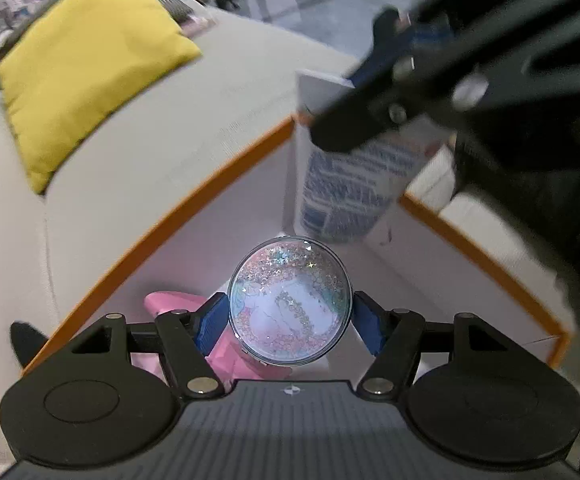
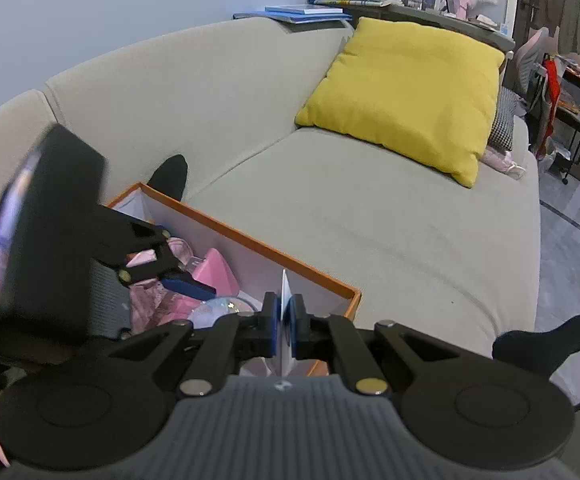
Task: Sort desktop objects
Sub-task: 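Carry the glitter mirror and Vaseline tube with both tools into the box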
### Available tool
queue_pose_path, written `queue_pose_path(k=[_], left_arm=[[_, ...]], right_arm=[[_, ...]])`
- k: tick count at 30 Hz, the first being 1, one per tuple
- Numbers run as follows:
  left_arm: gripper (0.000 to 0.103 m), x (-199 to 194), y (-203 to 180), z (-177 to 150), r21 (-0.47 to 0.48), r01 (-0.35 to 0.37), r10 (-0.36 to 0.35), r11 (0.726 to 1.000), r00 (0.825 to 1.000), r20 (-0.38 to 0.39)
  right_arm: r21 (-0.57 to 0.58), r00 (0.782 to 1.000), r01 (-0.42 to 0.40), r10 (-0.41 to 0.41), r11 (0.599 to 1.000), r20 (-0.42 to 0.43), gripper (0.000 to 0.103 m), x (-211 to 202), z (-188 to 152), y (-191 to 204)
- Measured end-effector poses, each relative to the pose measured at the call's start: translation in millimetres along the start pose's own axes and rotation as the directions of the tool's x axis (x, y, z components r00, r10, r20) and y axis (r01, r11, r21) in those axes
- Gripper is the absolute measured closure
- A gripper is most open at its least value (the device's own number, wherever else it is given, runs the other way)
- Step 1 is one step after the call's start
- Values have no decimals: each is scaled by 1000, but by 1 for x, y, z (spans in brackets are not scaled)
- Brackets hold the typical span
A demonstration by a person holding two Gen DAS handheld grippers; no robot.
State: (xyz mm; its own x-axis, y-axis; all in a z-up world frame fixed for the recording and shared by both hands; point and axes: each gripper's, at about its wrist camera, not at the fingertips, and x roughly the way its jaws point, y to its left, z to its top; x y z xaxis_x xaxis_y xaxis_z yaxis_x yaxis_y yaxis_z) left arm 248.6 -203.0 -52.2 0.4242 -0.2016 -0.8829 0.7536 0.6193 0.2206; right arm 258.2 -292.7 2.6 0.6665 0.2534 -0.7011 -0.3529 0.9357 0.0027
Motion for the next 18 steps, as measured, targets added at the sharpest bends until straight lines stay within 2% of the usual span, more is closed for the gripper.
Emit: queue_pose_path(k=[6, 11, 12, 14, 18], left_arm=[[25, 33, 6, 4, 55, -13, 16, 998, 998, -56], [25, 45, 5, 4, 92, -16, 23, 996, 997, -74], [27, 47, 5, 3, 101, -26, 34, 994, 997, -75], [49, 50, 4, 3, 121, -19, 28, 992, 997, -67], [48, 58, 6, 3, 113, -12, 22, 994, 995, -95]], right_arm=[[9, 1000, -17, 17, 1000, -12, 97, 18, 3, -6], [20, 1000, -12, 13, 1000, -23, 97, 28, 4, -7], [25, 1000, -14, 15, 1000, -26, 97, 29, 4, -8], [29, 999, -12, 13, 1000, -30, 97, 32, 4, -9], [41, 999, -7, 9, 999, -40, 97, 36, 5, -10]])
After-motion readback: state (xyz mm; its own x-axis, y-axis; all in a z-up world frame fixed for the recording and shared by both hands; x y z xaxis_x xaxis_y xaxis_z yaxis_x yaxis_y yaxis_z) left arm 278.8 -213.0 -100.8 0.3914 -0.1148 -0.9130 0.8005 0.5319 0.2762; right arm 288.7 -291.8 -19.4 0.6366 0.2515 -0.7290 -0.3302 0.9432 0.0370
